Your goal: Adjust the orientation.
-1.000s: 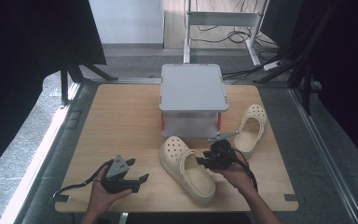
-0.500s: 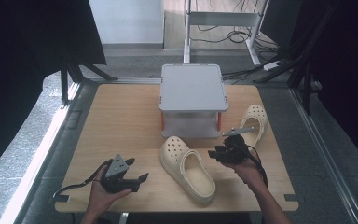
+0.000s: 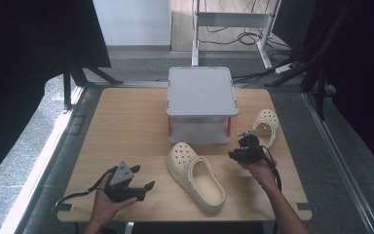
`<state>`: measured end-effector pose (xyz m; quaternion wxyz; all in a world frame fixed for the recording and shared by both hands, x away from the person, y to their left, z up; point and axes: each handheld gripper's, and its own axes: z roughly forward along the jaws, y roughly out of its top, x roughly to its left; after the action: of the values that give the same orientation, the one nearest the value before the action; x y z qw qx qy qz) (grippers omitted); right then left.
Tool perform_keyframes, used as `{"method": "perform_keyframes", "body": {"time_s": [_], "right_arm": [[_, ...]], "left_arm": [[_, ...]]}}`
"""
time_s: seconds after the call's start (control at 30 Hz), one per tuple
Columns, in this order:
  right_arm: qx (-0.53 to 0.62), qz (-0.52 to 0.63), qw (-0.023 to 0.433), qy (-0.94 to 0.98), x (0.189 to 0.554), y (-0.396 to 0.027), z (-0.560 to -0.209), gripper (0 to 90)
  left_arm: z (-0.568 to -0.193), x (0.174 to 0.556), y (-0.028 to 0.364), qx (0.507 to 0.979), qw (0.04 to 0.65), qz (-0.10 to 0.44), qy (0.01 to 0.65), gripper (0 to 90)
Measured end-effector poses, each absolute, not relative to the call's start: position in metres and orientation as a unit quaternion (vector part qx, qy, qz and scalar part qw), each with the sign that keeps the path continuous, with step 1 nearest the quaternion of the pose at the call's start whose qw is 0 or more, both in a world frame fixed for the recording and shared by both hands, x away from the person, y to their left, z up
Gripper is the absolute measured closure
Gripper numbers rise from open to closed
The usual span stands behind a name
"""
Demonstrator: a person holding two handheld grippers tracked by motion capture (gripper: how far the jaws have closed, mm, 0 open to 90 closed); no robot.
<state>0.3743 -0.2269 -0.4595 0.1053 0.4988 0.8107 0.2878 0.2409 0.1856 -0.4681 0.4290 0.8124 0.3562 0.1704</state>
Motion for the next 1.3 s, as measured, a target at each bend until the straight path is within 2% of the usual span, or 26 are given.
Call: {"method": "perform_keyframes", "body": {"time_s": [0.07,0.47,0.77,1.3], "right_arm": [[0.513,0.282,0.105,0.804,0.380,-0.232,-0.464,74.8],[0.528,0.258,0.116,0.801,0.386,-0.238,-0.471,90.0],[0.524,0.261,0.104,0.804,0.377,-0.245,-0.473,90.0],[0.538,0.241,0.106,0.801,0.350,-0.300,-0.470,90.0]], "left_arm": [[-0.468,0.241,0.186,0.812,0.430,0.171,0.357,23.7],[-0.468,0.241,0.186,0.812,0.429,0.170,0.356,23.7],[-0.469,0.241,0.185,0.813,0.429,0.168,0.356,23.7],[-0.470,0.242,0.183,0.814,0.428,0.165,0.355,23.7]]}}
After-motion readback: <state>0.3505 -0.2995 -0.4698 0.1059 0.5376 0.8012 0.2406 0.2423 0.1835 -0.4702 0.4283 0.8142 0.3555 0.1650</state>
